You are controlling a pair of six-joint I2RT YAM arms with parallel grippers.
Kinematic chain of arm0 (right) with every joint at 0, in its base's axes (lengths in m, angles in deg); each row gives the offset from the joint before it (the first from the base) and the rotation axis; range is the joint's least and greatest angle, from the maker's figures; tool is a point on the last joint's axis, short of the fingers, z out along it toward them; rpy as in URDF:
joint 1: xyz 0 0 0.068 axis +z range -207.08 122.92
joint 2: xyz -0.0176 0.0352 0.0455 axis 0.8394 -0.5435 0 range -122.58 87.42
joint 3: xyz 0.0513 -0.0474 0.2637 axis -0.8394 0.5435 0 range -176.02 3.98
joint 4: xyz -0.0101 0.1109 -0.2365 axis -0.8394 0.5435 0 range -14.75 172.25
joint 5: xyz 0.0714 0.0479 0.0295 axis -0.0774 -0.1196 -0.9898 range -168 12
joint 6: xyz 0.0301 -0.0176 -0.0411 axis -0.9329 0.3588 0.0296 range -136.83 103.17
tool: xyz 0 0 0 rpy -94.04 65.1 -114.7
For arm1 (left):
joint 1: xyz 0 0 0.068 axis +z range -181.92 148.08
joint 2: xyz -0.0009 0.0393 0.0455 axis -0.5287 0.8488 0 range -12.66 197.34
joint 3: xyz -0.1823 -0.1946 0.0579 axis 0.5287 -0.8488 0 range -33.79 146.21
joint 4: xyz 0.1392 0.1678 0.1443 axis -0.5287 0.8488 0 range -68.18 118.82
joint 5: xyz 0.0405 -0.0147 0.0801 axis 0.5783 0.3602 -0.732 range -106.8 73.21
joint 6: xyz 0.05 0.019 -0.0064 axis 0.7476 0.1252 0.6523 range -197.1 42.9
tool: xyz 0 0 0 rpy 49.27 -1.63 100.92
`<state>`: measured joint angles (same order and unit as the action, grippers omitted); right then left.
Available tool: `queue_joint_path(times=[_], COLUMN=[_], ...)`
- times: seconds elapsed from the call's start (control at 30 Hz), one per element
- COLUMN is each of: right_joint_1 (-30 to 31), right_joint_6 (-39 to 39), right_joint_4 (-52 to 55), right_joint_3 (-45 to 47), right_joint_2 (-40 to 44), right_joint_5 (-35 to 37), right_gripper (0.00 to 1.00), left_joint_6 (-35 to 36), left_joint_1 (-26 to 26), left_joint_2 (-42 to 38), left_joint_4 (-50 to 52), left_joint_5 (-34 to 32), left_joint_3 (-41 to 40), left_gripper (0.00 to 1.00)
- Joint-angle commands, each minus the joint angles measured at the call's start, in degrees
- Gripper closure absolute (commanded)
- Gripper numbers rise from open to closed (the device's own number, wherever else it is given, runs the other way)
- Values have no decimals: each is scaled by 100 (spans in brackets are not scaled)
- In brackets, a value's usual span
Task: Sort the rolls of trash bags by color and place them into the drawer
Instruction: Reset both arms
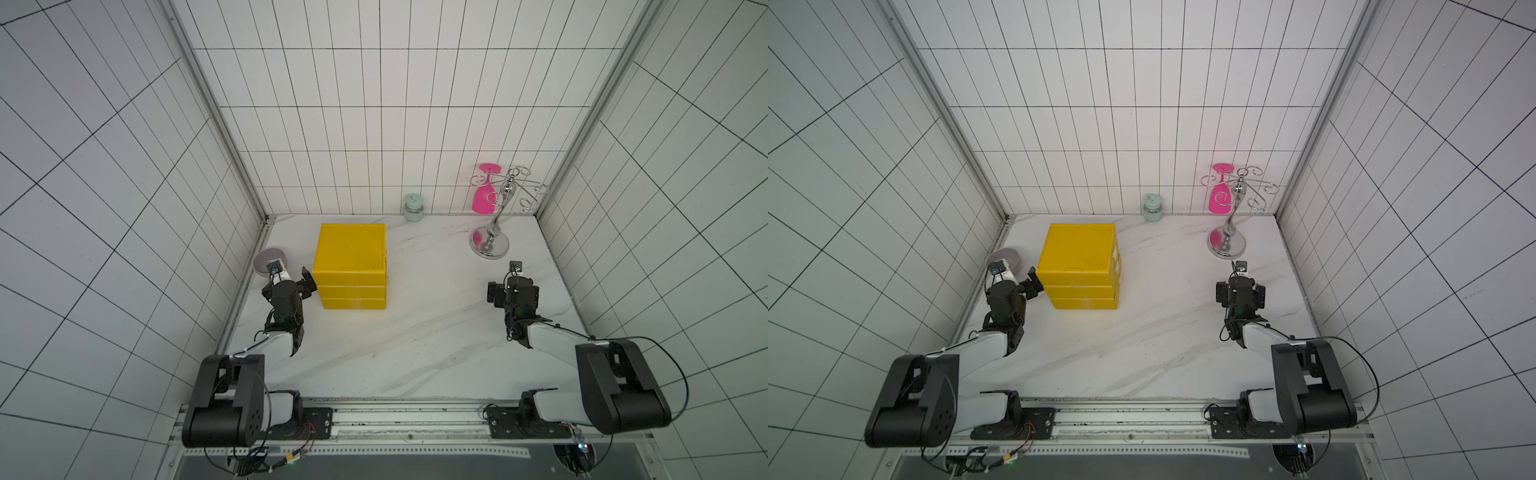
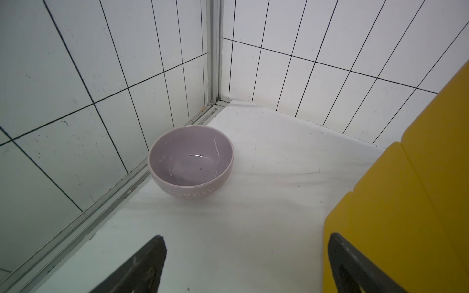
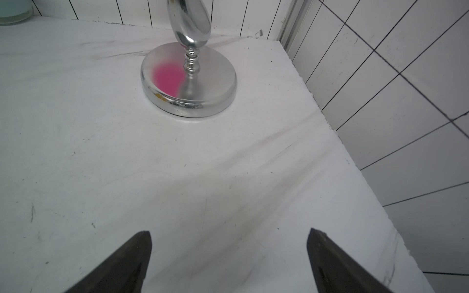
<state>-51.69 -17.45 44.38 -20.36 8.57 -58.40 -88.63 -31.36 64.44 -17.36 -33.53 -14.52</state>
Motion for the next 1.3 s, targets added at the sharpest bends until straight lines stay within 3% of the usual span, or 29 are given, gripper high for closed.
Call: queue_joint_path(times=[0.0,0.1,0.17,0.2,0.33,0.5,0.67,1.03,1.13,1.27], right_joint_1=[-204,-199,-254,-273,-284,-473,-478,-384,-582,-592], right_joint_6=[-116,-2,-141,-108,-108,-236,-213,-97,-190,-184], right_joint_4=[-1467,-2495,-1738,-2080,-1943,-1660,-1766,-1789,-1476,-1527], right_joint_3=[117,282,122,160,112,-36,52,56,-126,-96], right_joint_2=[-459,-1088,-863,-990,-980,-1003,-940,-944,-1013,-991], right_joint_5=[-355,-354,-508,-512,-521,-882,-879,-875,-1342,-1344], right_gripper=[1,1,1,1,1,1,1,1,1,1], left_joint_6=[390,376,456,482,236,371,282,300,308,323], left_joint_1=[-72,-73,-71,-73,-71,-94,-93,-100,-108,-125], left_joint_2=[544,1077,1447,1533,1188,1448,1215,1254,1264,1261], left_joint_4=[-1469,-1968,-2462,-2463,-448,-1096,-496,-582,-587,-576], left_joint_5=[60,3,-6,-8,-182,-225,-219,-221,-214,-243], left_joint_3=[-230,-239,-190,-99,615,502,614,601,613,613], left_gripper=[1,1,1,1,1,1,1,1,1,1])
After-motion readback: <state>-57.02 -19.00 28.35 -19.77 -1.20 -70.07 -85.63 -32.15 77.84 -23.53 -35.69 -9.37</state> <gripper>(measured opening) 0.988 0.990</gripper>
